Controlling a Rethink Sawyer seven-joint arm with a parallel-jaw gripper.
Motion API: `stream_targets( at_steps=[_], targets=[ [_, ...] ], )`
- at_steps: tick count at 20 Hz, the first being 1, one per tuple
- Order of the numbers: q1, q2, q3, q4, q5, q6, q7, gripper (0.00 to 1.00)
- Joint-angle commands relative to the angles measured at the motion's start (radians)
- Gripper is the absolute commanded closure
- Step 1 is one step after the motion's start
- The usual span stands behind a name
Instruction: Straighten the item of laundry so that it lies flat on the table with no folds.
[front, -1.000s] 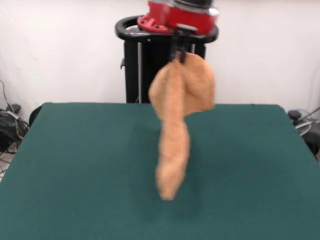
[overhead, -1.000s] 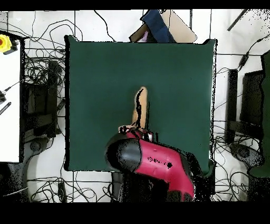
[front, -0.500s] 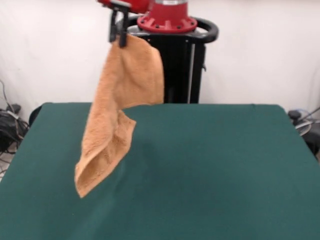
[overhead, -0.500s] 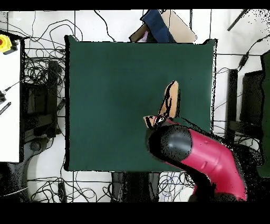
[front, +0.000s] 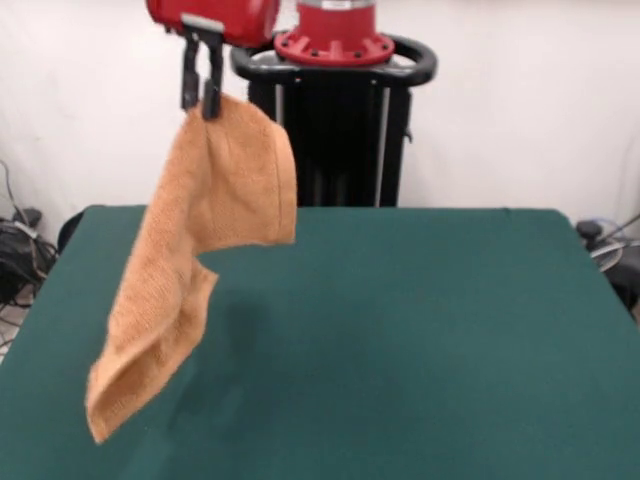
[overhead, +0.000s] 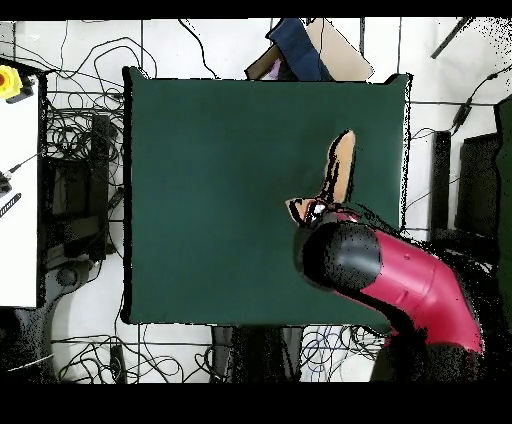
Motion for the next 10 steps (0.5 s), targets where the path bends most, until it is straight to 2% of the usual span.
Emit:
stream_targets(
  at_steps=[1, 6, 10],
  targets=[
    [0.060, 0.070, 0.131, 0.208, -0.061, -0.173, 0.068, 1.00],
    [0.108, 0.096, 0.119, 0.269, -0.031, -0.259, 0.144, 1.00],
    [0.144, 0.101, 0.110, 0.311, 0.007, -0.281, 0.182, 1.00]
  ],
)
